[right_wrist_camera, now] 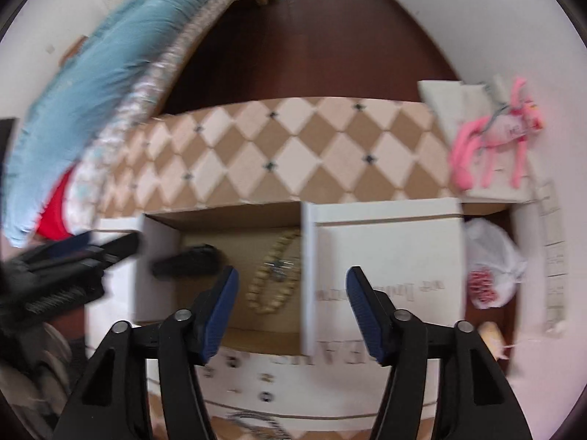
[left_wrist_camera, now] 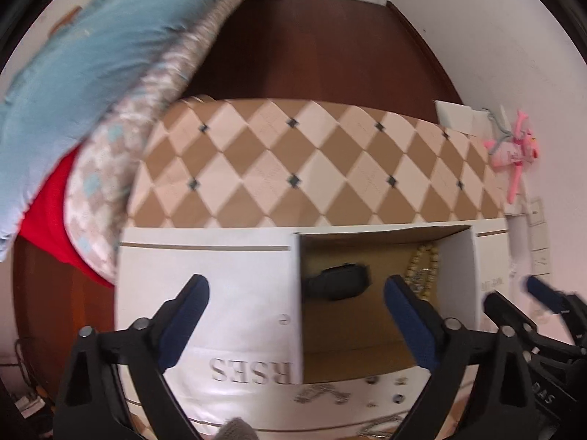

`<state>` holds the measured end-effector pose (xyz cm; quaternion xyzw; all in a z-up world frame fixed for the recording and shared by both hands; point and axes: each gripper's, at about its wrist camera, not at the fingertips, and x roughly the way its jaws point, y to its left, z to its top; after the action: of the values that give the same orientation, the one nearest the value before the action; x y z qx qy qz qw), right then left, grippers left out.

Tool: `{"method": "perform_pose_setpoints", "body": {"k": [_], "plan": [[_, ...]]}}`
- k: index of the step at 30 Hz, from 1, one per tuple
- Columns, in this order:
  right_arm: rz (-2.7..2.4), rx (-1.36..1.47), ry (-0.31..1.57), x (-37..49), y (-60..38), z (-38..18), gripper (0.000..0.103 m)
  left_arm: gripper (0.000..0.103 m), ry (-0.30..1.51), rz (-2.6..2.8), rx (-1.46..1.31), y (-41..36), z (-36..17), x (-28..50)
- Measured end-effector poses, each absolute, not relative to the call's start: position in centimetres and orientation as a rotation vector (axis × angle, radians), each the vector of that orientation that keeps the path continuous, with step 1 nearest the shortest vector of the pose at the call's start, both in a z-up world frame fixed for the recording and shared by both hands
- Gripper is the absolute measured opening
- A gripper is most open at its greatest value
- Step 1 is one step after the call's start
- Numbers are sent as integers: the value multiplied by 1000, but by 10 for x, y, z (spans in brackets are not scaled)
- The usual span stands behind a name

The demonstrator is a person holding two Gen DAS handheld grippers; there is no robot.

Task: Organize jewelry
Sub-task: 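Carry both items into the white box and open both grippers, then lift both grippers out of the box and back away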

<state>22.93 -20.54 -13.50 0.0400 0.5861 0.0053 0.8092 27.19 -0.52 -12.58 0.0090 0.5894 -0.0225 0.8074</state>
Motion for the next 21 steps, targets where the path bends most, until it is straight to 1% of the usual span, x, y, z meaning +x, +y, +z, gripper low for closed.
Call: {"method": "perform_pose_setpoints", "body": {"k": [2,3,5,7,13,18,21], "plan": [[-33,35,1240,224,-204,-138,99,100,1221,-17,55,-3,-127,263],[-47,18,1235,221,-203,-140,100,102,1204,-7,72,-3,-129,257],[-64,-14,1234,216,-199,-147,100,102,1194,4,85,-2,-133,250],[-71,-26,1234,214,-196,-154,103,103,1196,19,98,-2,-138,246],[-88,-41,1224,207,-190,-162,103,103,1201,25,80,-2,-146,229],[-90,-39,1209,198,-188,-156,103,103,1189,17,56,-4,-139,219],[-94,-29,1183,189,-190,-146,103,103,1159,18,47,-4,-126,208]]}}
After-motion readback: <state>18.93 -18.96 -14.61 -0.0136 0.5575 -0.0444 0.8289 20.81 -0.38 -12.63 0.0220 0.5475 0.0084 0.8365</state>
